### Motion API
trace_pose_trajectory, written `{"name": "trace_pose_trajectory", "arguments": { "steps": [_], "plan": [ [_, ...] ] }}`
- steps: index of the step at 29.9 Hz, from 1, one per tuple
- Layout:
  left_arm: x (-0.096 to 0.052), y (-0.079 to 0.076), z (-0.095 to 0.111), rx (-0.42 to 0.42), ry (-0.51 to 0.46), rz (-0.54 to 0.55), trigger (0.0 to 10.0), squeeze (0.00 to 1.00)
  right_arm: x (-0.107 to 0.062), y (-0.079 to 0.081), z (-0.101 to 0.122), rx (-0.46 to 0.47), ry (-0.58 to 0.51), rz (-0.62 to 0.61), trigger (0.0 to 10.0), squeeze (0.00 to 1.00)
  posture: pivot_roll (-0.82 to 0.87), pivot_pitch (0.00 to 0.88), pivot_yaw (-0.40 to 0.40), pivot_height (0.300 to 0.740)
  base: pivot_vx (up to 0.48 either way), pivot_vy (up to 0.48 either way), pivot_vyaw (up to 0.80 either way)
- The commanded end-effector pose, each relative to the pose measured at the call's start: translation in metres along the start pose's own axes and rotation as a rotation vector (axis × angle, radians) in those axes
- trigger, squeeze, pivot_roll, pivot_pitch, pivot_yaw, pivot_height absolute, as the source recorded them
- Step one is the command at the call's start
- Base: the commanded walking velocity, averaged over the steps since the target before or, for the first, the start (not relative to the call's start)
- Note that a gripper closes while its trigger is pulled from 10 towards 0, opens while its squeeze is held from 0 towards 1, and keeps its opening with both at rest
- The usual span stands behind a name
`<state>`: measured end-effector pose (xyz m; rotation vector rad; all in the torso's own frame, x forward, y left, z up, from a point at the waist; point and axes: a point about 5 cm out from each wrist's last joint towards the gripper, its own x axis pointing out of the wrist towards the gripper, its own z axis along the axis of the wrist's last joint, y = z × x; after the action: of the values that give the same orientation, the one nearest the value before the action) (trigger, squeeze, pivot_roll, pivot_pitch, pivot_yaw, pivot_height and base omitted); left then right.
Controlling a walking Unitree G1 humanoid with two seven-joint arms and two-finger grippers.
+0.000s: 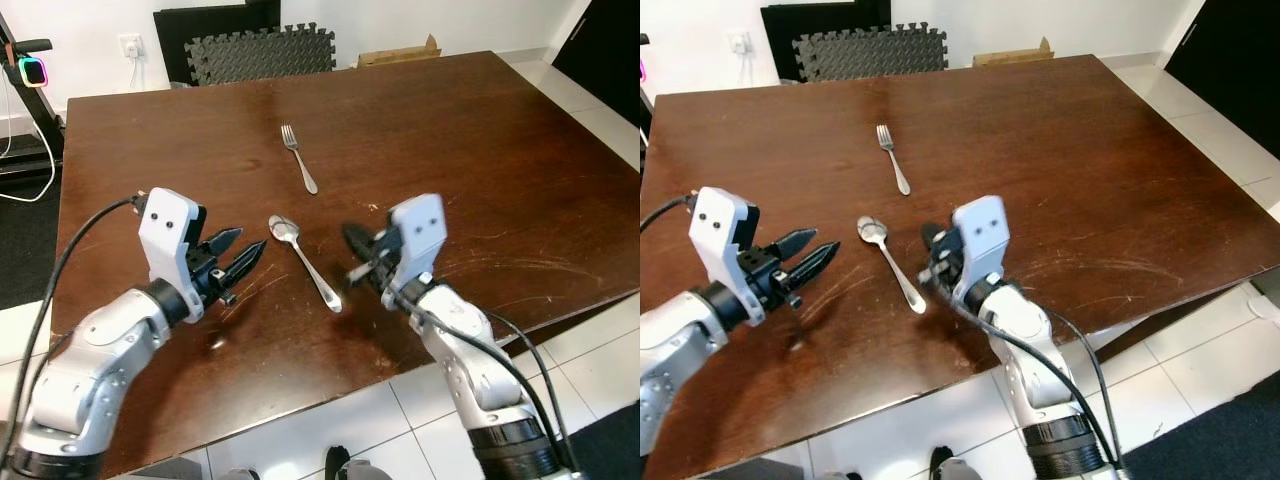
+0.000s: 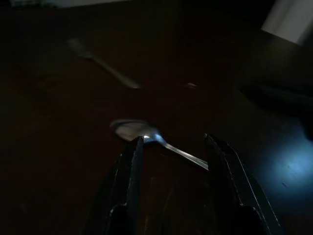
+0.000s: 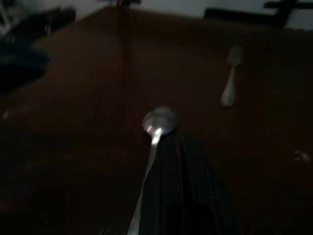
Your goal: Setting the table
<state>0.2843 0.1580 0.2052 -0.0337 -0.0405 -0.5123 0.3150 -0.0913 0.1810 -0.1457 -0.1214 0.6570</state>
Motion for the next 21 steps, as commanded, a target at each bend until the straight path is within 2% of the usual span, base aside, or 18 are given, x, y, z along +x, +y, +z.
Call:
{"name": "trace_pose_trajectory", "arguments": {
  "steps": [1,3,4,9,13,14,19,21],
  "plan": [
    [-0.001,0.001,-0.008,-0.026,0.035,0.058,10.0,0.0,0.004,0.005,-0.012,-0.042,0.068,0.027,10.0,0.0,0.04,0.168,0.007,0.74,0.0,0.0,0.0],
    [-0.001,0.001,-0.007,-0.028,0.037,0.078,10.0,0.0,0.011,0.006,-0.013,-0.046,0.076,0.046,10.0,0.0,0.04,0.174,0.007,0.74,0.0,0.0,0.0],
    [-0.002,0.0,-0.007,-0.024,0.036,0.08,10.0,0.0,0.018,0.007,-0.013,-0.025,0.079,0.053,10.0,1.0,0.05,0.177,0.009,0.74,0.0,0.0,0.0],
    [-0.007,0.0,-0.003,-0.006,0.036,0.091,10.0,0.0,0.047,0.012,-0.017,0.029,0.151,0.09,10.0,1.0,0.07,0.194,0.005,0.74,0.0,0.0,0.0],
    [-0.008,0.001,-0.002,-0.002,0.036,0.102,10.0,0.0,0.053,0.01,-0.017,0.052,0.168,0.068,10.0,1.0,0.08,0.196,0.003,0.74,0.0,0.0,0.0],
    [-0.01,0.002,-0.001,0.0,0.035,0.112,10.0,0.0,0.057,0.008,-0.018,0.056,0.182,0.059,10.0,0.0,0.09,0.201,0.001,0.74,0.0,0.0,0.0],
    [-0.014,0.003,0.001,0.0,0.037,0.133,10.0,0.0,0.062,0.005,-0.021,0.053,0.223,0.066,10.0,0.0,0.1,0.206,0.0,0.74,0.0,0.0,0.0],
    [-0.016,0.004,0.001,0.002,0.04,0.146,10.0,0.0,0.063,0.0,-0.029,0.03,0.288,0.055,10.0,0.0,0.11,0.209,0.0,0.74,0.0,0.0,0.0]
  ]
}}
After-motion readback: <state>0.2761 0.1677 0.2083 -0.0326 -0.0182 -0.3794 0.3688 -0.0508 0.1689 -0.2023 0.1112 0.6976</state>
